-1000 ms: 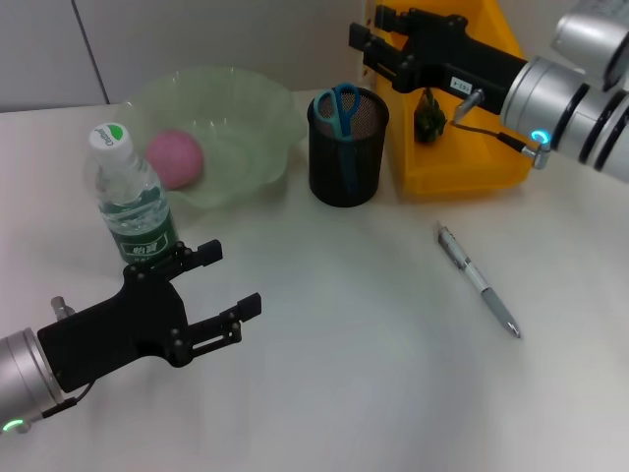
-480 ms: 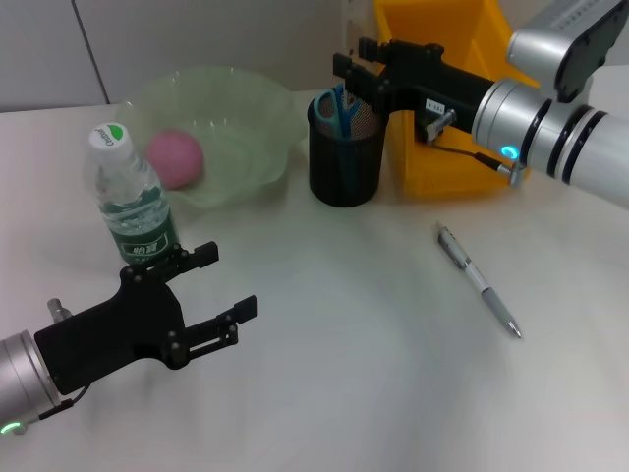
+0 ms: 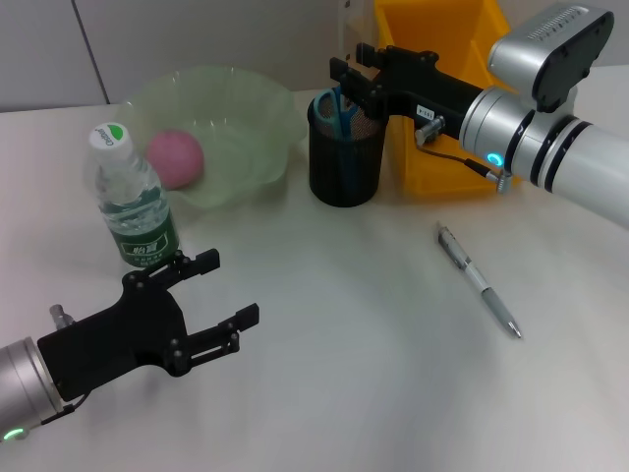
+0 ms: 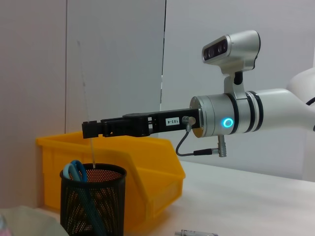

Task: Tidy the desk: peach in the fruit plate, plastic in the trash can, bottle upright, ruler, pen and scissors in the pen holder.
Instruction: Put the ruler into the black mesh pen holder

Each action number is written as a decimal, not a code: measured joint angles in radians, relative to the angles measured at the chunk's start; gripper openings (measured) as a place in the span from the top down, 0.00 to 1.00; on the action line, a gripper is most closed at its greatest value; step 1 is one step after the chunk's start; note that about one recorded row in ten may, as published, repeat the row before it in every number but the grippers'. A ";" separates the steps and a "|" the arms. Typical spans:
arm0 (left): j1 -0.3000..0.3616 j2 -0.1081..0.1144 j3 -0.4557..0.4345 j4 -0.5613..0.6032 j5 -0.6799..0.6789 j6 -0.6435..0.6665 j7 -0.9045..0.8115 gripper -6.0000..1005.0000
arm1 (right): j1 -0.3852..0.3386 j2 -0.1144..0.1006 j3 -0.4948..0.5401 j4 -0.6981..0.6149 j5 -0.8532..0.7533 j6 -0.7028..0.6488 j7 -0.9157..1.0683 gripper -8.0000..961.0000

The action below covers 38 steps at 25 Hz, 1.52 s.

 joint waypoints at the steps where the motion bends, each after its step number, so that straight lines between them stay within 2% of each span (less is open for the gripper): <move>1: -0.001 0.000 0.001 0.000 0.000 0.000 0.000 0.19 | 0.001 0.000 0.000 0.001 0.001 -0.001 0.000 0.60; 38: 0.000 0.000 0.001 -0.001 -0.003 0.005 -0.008 0.19 | 0.010 0.001 0.003 0.019 0.000 0.020 0.017 0.60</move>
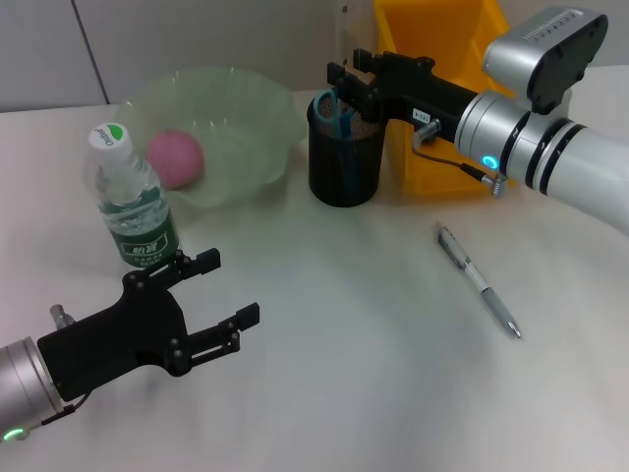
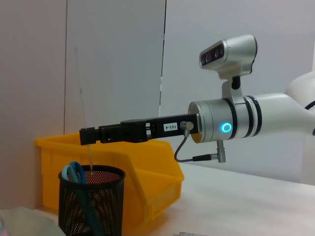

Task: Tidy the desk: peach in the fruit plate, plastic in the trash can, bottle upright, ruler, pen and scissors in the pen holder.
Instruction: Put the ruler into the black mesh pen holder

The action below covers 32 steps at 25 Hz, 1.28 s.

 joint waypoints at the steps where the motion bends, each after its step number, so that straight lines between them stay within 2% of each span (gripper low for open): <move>1: 0.000 0.000 0.000 0.000 0.000 0.000 0.000 0.19 | 0.000 0.000 0.000 0.000 0.000 0.000 0.000 0.60; 9: 0.003 0.000 0.000 0.000 0.000 0.002 0.000 0.19 | 0.003 0.000 -0.002 0.000 0.000 0.006 0.007 0.60; 14: 0.002 0.000 0.000 0.000 0.000 0.003 0.000 0.19 | -0.004 0.000 0.007 -0.016 0.001 -0.040 0.017 0.60; 20: -0.004 0.000 -0.002 0.001 0.000 0.004 -0.023 0.19 | -0.054 -0.007 0.006 -0.143 0.002 -0.177 0.114 0.60; 24: -0.004 -0.001 -0.003 0.005 0.000 0.005 -0.025 0.19 | -0.064 -0.008 0.006 -0.187 0.003 -0.197 0.122 0.60; 32: -0.014 -0.003 -0.005 0.004 0.000 0.006 -0.025 0.19 | -0.101 -0.008 0.008 -0.312 0.003 -0.160 -0.100 0.60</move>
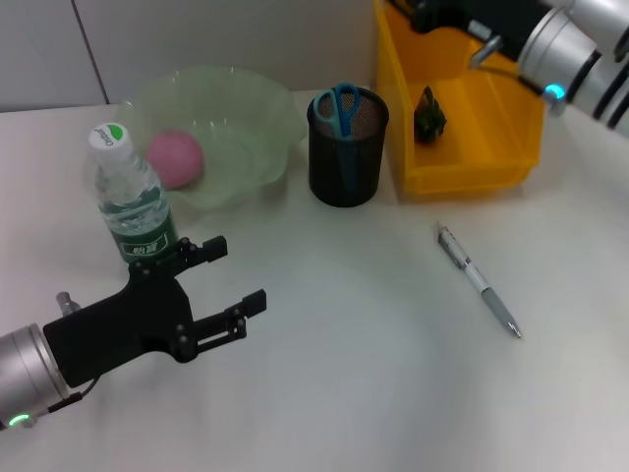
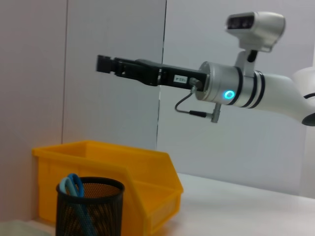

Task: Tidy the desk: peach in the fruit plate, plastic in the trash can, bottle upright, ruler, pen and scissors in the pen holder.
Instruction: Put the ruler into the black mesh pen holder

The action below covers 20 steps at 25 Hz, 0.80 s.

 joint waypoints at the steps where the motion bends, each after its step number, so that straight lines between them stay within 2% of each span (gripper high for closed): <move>1: -0.004 0.000 -0.001 -0.001 0.000 0.000 -0.002 0.19 | -0.009 0.000 -0.002 -0.028 0.000 0.003 -0.028 0.60; 3: -0.010 0.000 -0.004 -0.003 -0.022 0.001 -0.016 0.19 | -0.051 -0.001 -0.019 -0.152 -0.013 0.034 -0.094 0.60; 4: -0.009 0.000 -0.004 -0.003 -0.032 -0.003 -0.019 0.19 | -0.051 -0.001 -0.019 -0.152 -0.013 0.034 -0.094 0.60; 8: -0.002 0.001 -0.006 -0.004 -0.057 -0.011 -0.019 0.19 | -0.105 -0.004 -0.071 -0.362 -0.099 0.145 -0.164 0.60; 11: 0.002 0.003 -0.007 -0.004 -0.082 -0.013 -0.019 0.19 | -0.107 -0.005 -0.074 -0.392 -0.115 0.165 -0.254 0.60; 13: 0.005 0.003 -0.007 -0.004 -0.098 -0.015 -0.019 0.19 | -0.107 -0.004 -0.083 -0.407 -0.116 0.171 -0.436 0.60; 16: 0.006 0.003 -0.008 -0.004 -0.108 -0.023 -0.018 0.19 | -0.110 -0.002 -0.098 -0.417 -0.116 0.180 -0.544 0.60; 18: 0.004 0.002 -0.007 -0.004 -0.110 -0.032 -0.013 0.19 | -0.128 0.002 -0.159 -0.444 -0.112 0.230 -0.700 0.60; 20: 0.004 0.001 -0.008 -0.004 -0.114 -0.036 -0.009 0.19 | -0.136 0.002 -0.186 -0.454 -0.111 0.248 -0.740 0.60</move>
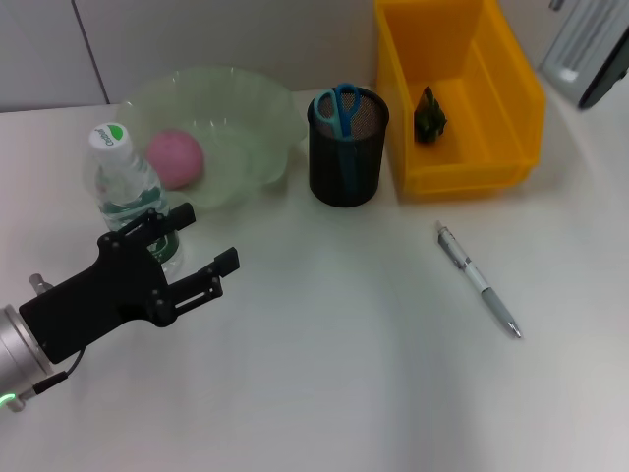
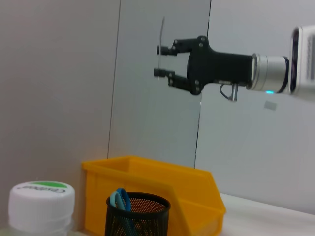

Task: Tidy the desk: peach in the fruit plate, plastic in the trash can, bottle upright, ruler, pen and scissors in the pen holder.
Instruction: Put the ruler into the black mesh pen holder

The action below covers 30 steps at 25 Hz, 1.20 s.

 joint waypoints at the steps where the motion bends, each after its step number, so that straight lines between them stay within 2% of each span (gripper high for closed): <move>1: 0.000 0.000 0.000 0.000 -0.002 -0.001 0.002 0.19 | -0.010 0.000 -0.027 -0.012 0.001 0.018 -0.046 0.60; 4: -0.001 -0.001 0.000 0.000 -0.005 -0.004 0.012 0.19 | -0.052 -0.001 -0.112 -0.054 0.003 0.053 -0.208 0.60; 10: 0.002 -0.004 0.000 -0.002 -0.007 -0.006 0.038 0.19 | -0.089 -0.001 -0.184 -0.078 0.022 0.069 -0.453 0.59; 18: 0.000 -0.007 0.005 -0.054 -0.041 -0.004 0.145 0.19 | -0.109 -0.002 -0.252 -0.016 0.209 0.041 -1.080 0.59; 24: -0.015 -0.008 0.014 -0.096 -0.079 -0.003 0.188 0.19 | -0.098 -0.002 -0.251 0.054 0.214 0.019 -1.272 0.59; 28: -0.016 -0.009 0.014 -0.109 -0.096 0.003 0.205 0.19 | -0.061 -0.005 -0.243 0.116 0.215 0.019 -1.422 0.59; 30: -0.017 -0.009 0.014 -0.115 -0.103 0.006 0.210 0.19 | -0.055 -0.005 -0.242 0.116 0.215 0.019 -1.438 0.59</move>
